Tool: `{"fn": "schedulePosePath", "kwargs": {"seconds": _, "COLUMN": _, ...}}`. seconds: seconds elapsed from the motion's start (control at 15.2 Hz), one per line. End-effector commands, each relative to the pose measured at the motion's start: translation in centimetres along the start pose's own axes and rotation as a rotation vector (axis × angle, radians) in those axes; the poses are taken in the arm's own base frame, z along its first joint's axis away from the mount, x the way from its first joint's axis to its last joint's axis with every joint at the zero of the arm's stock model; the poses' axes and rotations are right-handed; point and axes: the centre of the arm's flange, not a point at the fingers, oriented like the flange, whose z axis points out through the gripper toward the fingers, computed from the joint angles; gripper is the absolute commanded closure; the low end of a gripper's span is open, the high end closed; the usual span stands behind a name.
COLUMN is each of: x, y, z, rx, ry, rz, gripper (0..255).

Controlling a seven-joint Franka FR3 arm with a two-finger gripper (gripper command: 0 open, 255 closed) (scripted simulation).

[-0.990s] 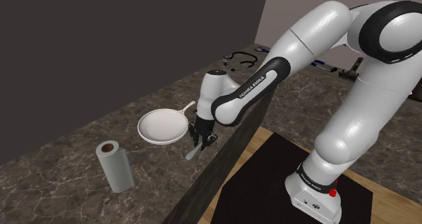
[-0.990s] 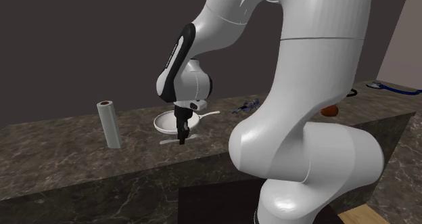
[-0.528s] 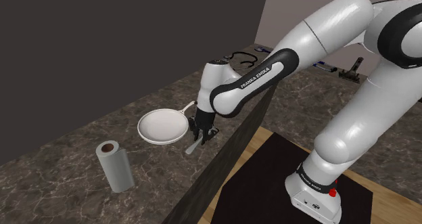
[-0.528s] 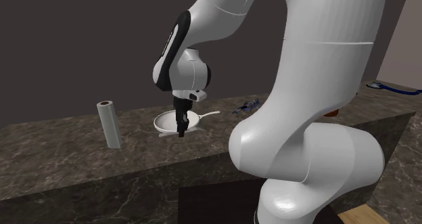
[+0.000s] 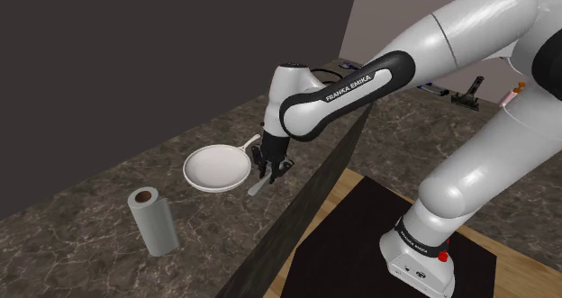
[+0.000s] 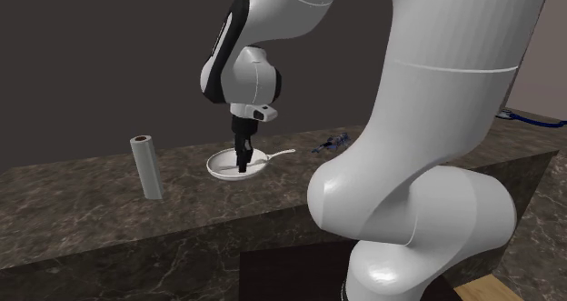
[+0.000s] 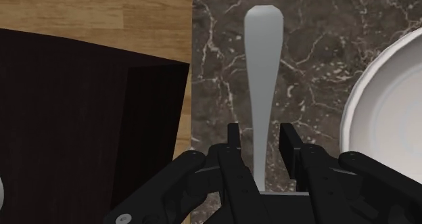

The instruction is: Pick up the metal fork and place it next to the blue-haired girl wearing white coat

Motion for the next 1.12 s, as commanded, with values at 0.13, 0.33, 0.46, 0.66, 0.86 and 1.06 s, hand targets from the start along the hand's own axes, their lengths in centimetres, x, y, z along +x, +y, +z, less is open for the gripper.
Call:
{"fn": "schedulePosePath", "kwargs": {"seconds": 0.13, "x": -0.2, "y": 0.0, "z": -2.1, "rx": 0.0, "ry": 0.0, "rz": 0.0, "gripper": 255}}
{"fn": "schedulePosePath", "kwargs": {"seconds": 0.33, "x": 2.3, "y": -0.7, "z": -2.7, "rx": 0.0, "ry": 0.0, "rz": 0.0, "gripper": 255}}
{"fn": "schedulePosePath", "kwargs": {"seconds": 0.46, "x": 4.8, "y": -1.4, "z": -3.1, "rx": 0.0, "ry": 0.0, "rz": 0.0, "gripper": 255}}
{"fn": "schedulePosePath", "kwargs": {"seconds": 0.66, "x": 8.6, "y": -2.4, "z": -3.7, "rx": 0.0, "ry": 0.0, "rz": 0.0, "gripper": 255}}
{"fn": "schedulePosePath", "kwargs": {"seconds": 0.86, "x": 12.4, "y": -3.5, "z": -4.2, "rx": 0.0, "ry": 0.0, "rz": 0.0, "gripper": 255}}
{"fn": "schedulePosePath", "kwargs": {"seconds": 1.06, "x": 16.1, "y": -4.5, "z": -4.8, "rx": 0.0, "ry": 0.0, "rz": 0.0, "gripper": 255}}
